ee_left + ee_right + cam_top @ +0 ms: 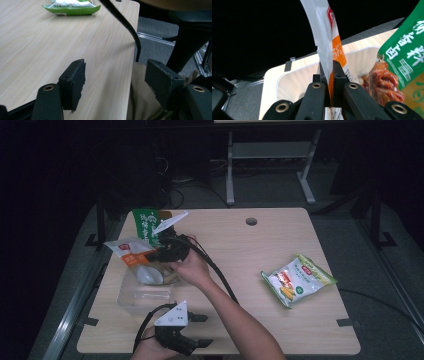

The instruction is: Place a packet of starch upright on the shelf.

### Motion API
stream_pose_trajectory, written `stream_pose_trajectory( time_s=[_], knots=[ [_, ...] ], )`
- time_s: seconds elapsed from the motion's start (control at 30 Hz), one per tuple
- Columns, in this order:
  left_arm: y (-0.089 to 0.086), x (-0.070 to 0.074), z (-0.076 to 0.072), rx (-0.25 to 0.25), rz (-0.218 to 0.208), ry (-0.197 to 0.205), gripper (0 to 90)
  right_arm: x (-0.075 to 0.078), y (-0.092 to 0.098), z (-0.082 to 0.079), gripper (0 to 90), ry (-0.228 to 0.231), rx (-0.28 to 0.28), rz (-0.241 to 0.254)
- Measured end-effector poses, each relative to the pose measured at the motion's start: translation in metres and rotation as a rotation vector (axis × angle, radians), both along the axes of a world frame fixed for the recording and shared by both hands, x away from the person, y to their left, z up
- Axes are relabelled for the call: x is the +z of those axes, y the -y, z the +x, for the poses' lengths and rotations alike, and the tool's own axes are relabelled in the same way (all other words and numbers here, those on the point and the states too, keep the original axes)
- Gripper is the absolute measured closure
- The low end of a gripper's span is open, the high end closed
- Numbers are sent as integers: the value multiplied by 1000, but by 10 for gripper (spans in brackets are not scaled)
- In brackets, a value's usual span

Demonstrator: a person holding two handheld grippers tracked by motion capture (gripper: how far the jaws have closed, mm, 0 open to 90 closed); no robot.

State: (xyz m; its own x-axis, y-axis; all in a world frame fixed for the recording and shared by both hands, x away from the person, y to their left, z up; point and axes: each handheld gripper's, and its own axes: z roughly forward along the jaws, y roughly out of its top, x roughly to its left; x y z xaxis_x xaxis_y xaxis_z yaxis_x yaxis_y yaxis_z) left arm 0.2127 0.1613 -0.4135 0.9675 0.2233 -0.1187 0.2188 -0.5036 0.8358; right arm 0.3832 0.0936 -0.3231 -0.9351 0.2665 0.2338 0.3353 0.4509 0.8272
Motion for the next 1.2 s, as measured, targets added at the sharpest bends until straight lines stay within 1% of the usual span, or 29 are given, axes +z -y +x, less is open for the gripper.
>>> stream_pose_trajectory(
  time_s=[0.03,0.07,0.13,0.2,0.27,0.3,0.37,0.4,0.43,0.5,0.53,0.6,0.63,0.7,0.77,0.87,0.9,0.93,0.97,1.0,1.03,1.1,1.2],
  knots=[
    [0,0,0,-5,2,13,325,-2,-4,1,900,2,-1,9],
    [-1,0,0,-4,1,13,325,-3,-7,2,900,-2,-3,11],
    [-1,-2,-1,-10,-5,3,325,-7,-13,4,900,-13,-2,26],
    [-2,-3,-1,-3,-8,-8,319,-13,-19,5,900,-23,-4,29],
    [-3,-2,-2,0,-11,-6,320,-20,-24,6,900,-34,-4,31],
    [-3,-1,-1,-4,-8,1,320,-24,-26,6,900,-34,-1,28],
    [-4,-1,-1,1,-10,-5,320,-33,-29,6,899,-38,0,20],
    [-4,-1,-1,2,-19,-16,320,-36,-30,5,900,-37,-4,5],
    [-4,-1,-1,1,-19,-16,319,-39,-31,4,899,-27,-6,-9],
    [-4,-1,-1,-3,-13,-13,320,-43,-28,4,898,-38,-3,8],
    [-4,-1,-1,-4,-16,-14,320,-44,-27,4,896,-34,-8,8],
    [-3,-1,-1,-3,-15,-17,320,-45,-24,5,892,-32,0,-13],
    [-2,-2,0,-1,-15,-19,320,-45,-22,5,891,-34,1,-12],
    [-2,-2,0,0,-14,-20,319,-45,-19,5,885,-17,0,-41],
    [-1,-2,0,-3,-10,-14,319,-45,-16,5,873,-7,1,-56],
    [0,-2,0,-2,-13,-12,320,-46,-9,6,863,-6,1,-64],
    [0,-2,0,-1,-12,-11,319,-46,-7,6,863,-17,-1,-59],
    [1,-3,0,-2,-9,-11,319,-47,-5,6,866,-18,1,-65],
    [1,-3,0,-2,-7,-9,319,-48,-4,7,873,-31,3,-66],
    [1,-3,0,0,-5,-9,319,-49,-3,7,880,-28,8,-68],
    [1,-3,1,3,-3,-9,319,-49,-2,7,886,-35,6,-77],
    [1,-3,1,4,-2,-8,318,-52,0,9,889,-44,11,-76],
    [2,-4,1,7,-3,-7,317,-55,3,10,889,-69,4,-77]
  ],
)
